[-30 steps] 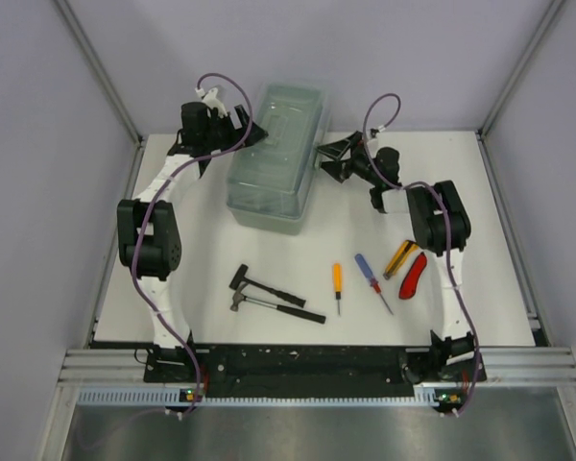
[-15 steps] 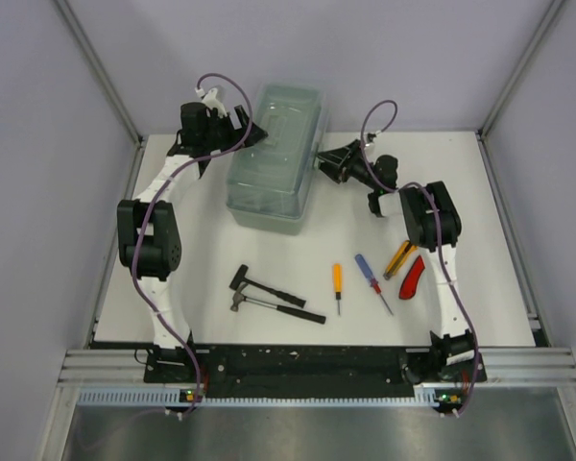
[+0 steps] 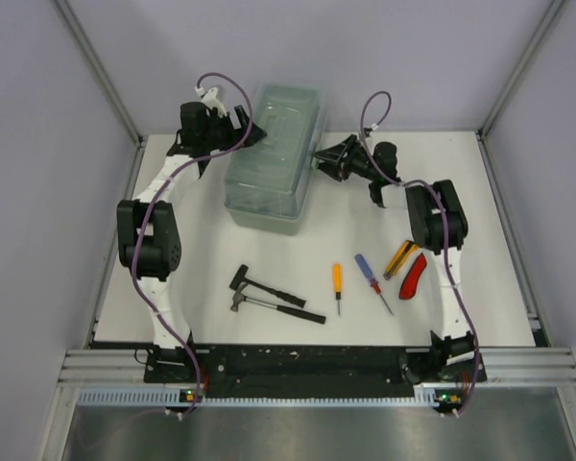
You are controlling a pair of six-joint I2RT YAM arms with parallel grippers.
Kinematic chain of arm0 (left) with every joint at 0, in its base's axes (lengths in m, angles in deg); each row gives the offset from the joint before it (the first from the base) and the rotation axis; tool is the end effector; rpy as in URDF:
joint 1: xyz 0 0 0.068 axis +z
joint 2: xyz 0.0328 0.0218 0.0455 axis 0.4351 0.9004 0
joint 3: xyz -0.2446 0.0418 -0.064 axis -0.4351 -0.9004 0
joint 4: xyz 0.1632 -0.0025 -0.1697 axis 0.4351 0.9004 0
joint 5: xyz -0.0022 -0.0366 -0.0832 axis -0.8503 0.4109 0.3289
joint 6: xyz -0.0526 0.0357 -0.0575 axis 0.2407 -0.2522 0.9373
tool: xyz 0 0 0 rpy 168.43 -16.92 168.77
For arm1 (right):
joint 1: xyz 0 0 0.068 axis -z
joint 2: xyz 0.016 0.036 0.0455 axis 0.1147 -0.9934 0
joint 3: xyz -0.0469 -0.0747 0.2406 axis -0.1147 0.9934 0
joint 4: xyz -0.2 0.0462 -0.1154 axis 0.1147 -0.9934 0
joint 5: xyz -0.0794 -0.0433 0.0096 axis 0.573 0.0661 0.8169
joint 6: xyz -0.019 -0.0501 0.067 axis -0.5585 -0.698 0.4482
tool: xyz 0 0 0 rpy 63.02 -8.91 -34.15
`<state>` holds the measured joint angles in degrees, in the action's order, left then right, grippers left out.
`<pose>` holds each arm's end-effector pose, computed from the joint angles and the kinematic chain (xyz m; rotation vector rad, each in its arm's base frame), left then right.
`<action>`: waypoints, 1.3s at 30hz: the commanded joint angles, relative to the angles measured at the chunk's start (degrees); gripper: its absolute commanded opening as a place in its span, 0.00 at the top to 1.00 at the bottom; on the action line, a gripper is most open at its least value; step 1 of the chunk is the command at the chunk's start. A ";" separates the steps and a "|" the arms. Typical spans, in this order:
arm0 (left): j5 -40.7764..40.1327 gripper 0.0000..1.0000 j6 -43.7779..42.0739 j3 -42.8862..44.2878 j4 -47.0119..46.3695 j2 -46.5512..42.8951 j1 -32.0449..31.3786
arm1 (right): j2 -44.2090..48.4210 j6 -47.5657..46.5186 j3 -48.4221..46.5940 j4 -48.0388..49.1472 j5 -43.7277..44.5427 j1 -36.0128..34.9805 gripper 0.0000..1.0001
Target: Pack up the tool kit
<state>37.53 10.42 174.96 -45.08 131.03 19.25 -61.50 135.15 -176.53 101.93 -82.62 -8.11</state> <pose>0.4757 -0.0932 0.2679 0.0624 1.9689 -0.8691 0.4900 0.1825 0.1543 0.3207 1.8606 1.7907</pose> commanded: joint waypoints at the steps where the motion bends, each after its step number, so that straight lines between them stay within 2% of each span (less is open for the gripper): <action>1: 18.98 0.07 1.22 -4.01 15.34 6.16 -11.03 | 8.94 -6.57 -5.58 -6.76 -4.55 -10.97 0.82; 5: 18.63 0.07 1.04 -4.01 15.61 6.34 -11.12 | 10.35 -9.03 -5.84 -13.34 -2.18 -11.05 0.85; 14: 18.02 0.07 0.78 -3.83 16.14 6.16 -11.12 | 11.32 -11.41 -6.37 -19.85 0.98 -11.05 0.89; 15: 17.93 0.07 0.60 -3.75 16.40 6.25 -11.12 | 11.49 -12.02 -6.37 -20.65 1.25 -10.97 0.86; 17: 17.40 0.07 0.43 -3.40 16.93 6.25 -11.12 | 11.41 -13.08 -5.67 -21.19 1.43 -10.88 0.74; 19: 17.14 0.07 0.43 -3.13 17.19 6.16 -11.12 | 10.71 -12.74 -4.18 -19.18 0.82 -10.88 0.54; 21: 17.14 0.07 0.43 -2.96 17.19 6.16 -11.12 | 9.04 -10.37 -2.78 -13.49 -0.76 -10.88 0.39; 23: 17.31 0.07 0.43 -2.95 17.28 6.08 -11.12 | 7.37 -6.60 -0.84 -4.97 -1.47 -10.88 0.28; 28: 18.10 0.07 0.86 -3.22 17.37 6.25 -11.12 | 2.19 4.91 -0.39 13.50 -2.88 -11.05 0.17; 30: 18.19 0.07 1.13 -3.31 17.37 6.43 -11.12 | 1.30 6.25 -1.01 14.67 -3.23 -11.23 0.15; 35: 18.37 0.07 1.48 -3.31 17.02 6.51 -11.21 | 2.00 2.30 0.22 10.63 -3.23 -11.67 0.10; 39: 18.81 0.07 1.92 -3.31 16.58 6.95 -11.21 | 0.25 7.29 -1.00 18.43 -4.19 -12.46 0.09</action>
<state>36.74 9.59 175.62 -44.01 131.12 19.20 -61.00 138.65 -174.89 107.06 -80.65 -8.75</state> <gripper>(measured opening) 0.939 0.913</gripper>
